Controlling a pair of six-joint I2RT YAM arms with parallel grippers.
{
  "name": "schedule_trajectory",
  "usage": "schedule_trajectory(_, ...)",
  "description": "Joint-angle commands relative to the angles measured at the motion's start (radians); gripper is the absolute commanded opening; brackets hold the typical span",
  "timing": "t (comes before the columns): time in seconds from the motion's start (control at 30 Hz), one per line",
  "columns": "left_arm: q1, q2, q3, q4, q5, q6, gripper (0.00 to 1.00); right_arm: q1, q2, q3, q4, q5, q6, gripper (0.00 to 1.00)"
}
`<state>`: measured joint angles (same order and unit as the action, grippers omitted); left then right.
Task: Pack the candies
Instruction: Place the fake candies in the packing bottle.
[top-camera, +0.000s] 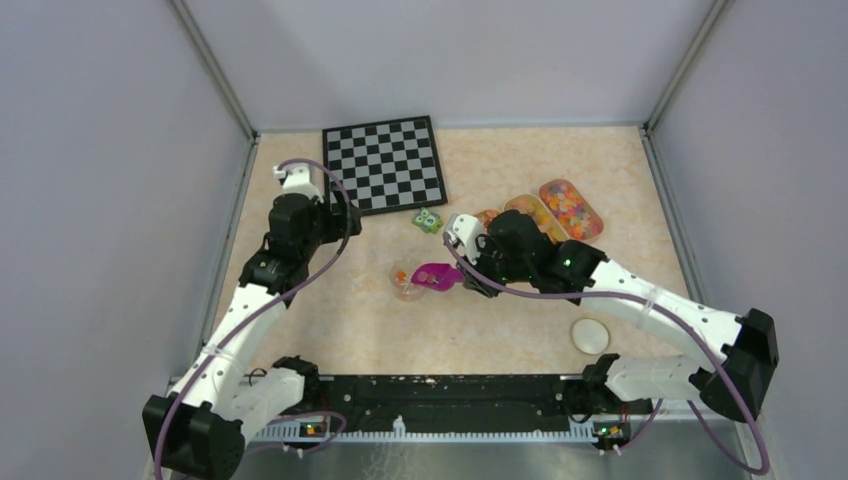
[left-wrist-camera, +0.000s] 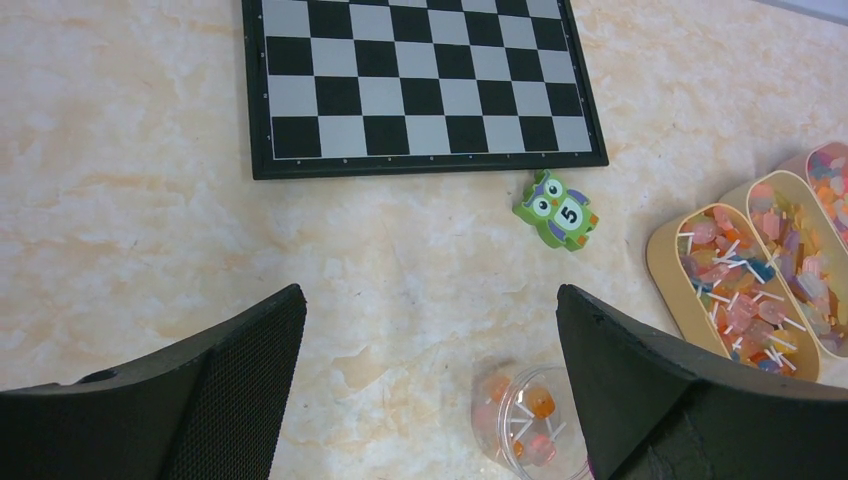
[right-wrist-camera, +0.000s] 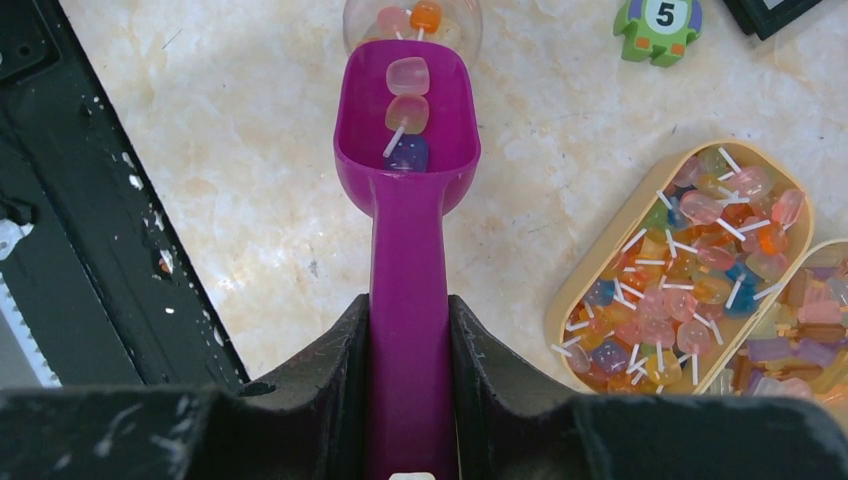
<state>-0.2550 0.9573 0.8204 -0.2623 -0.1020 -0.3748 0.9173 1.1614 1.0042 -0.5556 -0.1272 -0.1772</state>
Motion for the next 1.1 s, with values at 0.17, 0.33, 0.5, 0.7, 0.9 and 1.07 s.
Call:
schedule_trajectory(0.17, -0.004, -0.031, 0.0, 0.021, -0.026, 0.011, 0.99, 0.046, 0.106, 0.163, -0.083, 0.07, 0.037, 0.0)
schedule_trajectory(0.33, -0.009, -0.033, -0.001, 0.022, -0.028, 0.012, 0.99, 0.058, 0.134, 0.206, -0.104, 0.092, 0.042, 0.0)
schedule_trajectory(0.5, -0.018, -0.037, -0.001, 0.022, -0.034, 0.016, 0.99, 0.067, 0.154, 0.242, -0.134, 0.104, 0.053, 0.0)
schedule_trajectory(0.7, -0.022, -0.042, -0.002, 0.019, -0.046, 0.016, 0.99, 0.078, 0.18, 0.278, -0.175, 0.124, 0.065, 0.0)
schedule_trajectory(0.9, -0.023, -0.046, -0.003, 0.008, -0.059, -0.003, 0.99, 0.08, 0.193, 0.302, -0.196, 0.124, 0.061, 0.0)
schedule_trajectory(1.07, -0.024, -0.044, -0.011, -0.008, -0.1, -0.034, 0.99, 0.08, 0.155, 0.286, -0.193, 0.166, 0.011, 0.0)
